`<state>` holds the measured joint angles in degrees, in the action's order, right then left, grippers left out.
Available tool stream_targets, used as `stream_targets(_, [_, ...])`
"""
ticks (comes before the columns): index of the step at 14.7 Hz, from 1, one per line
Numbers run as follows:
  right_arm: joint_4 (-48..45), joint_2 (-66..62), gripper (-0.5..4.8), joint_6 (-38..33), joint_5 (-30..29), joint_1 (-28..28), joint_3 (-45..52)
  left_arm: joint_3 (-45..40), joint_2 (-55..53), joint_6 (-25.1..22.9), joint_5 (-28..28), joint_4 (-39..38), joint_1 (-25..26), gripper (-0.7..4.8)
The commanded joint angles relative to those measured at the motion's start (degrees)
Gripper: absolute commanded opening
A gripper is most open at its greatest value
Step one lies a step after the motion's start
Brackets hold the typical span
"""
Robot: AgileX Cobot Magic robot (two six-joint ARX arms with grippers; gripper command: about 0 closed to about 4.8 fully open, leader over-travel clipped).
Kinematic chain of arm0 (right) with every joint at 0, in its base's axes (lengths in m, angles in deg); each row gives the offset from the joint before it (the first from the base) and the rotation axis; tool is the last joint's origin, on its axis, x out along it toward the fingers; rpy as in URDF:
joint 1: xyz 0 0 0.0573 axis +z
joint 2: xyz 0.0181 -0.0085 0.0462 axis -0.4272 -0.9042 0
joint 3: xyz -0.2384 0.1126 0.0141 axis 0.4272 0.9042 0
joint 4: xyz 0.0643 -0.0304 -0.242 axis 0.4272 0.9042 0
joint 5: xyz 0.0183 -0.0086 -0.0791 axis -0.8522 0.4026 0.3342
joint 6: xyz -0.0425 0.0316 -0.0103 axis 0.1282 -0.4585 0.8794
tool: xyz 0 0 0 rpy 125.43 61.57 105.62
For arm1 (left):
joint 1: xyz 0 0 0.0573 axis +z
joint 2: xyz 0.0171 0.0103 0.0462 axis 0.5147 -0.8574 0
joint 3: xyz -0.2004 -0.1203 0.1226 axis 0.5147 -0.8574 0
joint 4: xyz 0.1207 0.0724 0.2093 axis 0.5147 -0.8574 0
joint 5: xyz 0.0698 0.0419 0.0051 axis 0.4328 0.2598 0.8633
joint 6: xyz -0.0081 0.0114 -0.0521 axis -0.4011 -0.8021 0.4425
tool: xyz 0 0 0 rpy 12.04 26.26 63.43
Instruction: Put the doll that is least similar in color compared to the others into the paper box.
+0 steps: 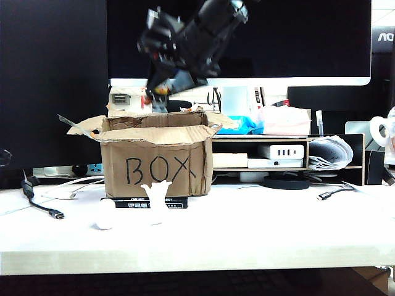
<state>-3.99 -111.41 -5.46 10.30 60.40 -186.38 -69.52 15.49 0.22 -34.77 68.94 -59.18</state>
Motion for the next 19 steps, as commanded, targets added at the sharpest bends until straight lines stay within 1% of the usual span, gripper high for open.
stream_targets(1, [0.09, 0.13, 3.49, -0.28, 0.85, -0.02, -0.52, 0.07, 0.04, -0.09, -0.26, 0.52, 0.07, -0.05])
stream_targets(2, [0.07, 0.15, 3.85, -0.28, 0.85, -0.07, -0.55, 0.04, 0.04, -0.09, -0.26, 0.52, 0.07, -0.05])
stream_targets(5, [0.26, 0.2, 3.9, -0.46, 0.79, -0.04, -0.55, 0.07, 0.04, -0.09, -0.26, 0.52, 0.07, -0.05])
stream_targets(6, [0.59, 0.28, 3.33, -0.52, 0.63, -0.04, -0.55, 0.07, 0.04, -0.09, -0.26, 0.52, 0.07, -0.05])
stream_targets(7, [1.25, 0.5, 2.0, -0.55, 0.59, 0.0, -0.57, 0.07, 0.04, -0.09, -0.26, 0.52, 0.07, -0.05])
stream_targets(8, [2.51, 1.27, -0.14, -0.5, 0.37, 0.02, -0.57, 0.07, 0.07, -0.09, -0.26, 0.52, 0.07, -0.05])
stream_targets(10, [5.25, 3.08, -0.06, -0.48, 0.17, 0.11, -0.57, 0.07, 0.79, -0.09, -0.26, 0.5, 0.07, -0.05])
stream_targets(12, [9.81, 5.57, -0.06, -0.46, 0.22, 0.37, -0.2, 0.07, 1.79, -0.09, -0.26, 0.48, 0.07, -0.05])
stream_targets(13, [13.66, 7.19, -0.06, -0.46, 0.22, 0.55, 0.28, 0.07, 2.25, -0.09, -0.26, 0.42, 0.09, -0.05])
stream_targets(15, [15.98, 10.16, -0.05, -0.2, 0.5, 1.9, 3.54, 0.07, 2.56, -0.09, -0.26, 0.35, 0.09, -0.05])
stream_targets(17, [12.92, 17.33, -0.05, -0.26, 2.21, 4.81, 12.76, 0.07, 3.65, -0.09, -0.26, 0.07, 0.5, -0.05])
stream_targets(19, [8.2, 26.43, -0.06, -1.05, 6.73, 7.78, 23.87, 0.07, 4.02, -0.09, -1.73, -0.09, 4.22, -0.05])
